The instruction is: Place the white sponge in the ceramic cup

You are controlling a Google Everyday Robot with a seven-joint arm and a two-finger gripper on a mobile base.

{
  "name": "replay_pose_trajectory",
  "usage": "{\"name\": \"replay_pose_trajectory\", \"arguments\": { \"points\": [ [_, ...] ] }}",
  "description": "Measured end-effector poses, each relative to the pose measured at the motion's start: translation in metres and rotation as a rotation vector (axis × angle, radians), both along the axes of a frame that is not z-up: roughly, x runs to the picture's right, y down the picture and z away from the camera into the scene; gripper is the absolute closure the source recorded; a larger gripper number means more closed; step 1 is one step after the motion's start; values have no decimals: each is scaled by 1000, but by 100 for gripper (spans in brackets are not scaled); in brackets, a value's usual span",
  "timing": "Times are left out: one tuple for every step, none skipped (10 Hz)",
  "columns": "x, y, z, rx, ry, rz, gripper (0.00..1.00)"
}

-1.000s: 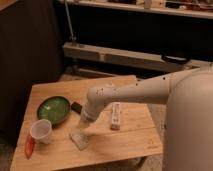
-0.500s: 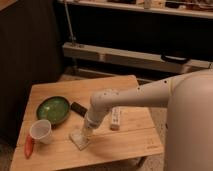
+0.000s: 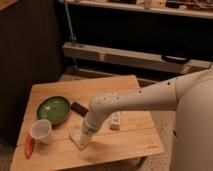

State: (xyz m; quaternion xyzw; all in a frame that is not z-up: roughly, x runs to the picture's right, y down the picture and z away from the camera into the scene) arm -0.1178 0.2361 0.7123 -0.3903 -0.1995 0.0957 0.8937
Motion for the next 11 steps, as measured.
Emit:
{"name": "replay_pose_trajectory", "arguments": {
  "points": [
    [-1,7,1,6,-9,-4,20],
    [1,13,6,13,-12,-6,20],
    [2,18,10,17,-13,-10,20],
    [0,21,14,25,-15,-16,20],
    [0,22,18,37,-8,-17,20],
    [3,22,26,47,8,-14,20],
    [4,24,31,52,18,-14,20],
    [2,25,35,57,25,-16,20],
    [1,27,42,62,39,-14,20],
    [2,29,49,64,55,-7,20],
    [0,30,53,63,61,-3,20]
  ]
}}
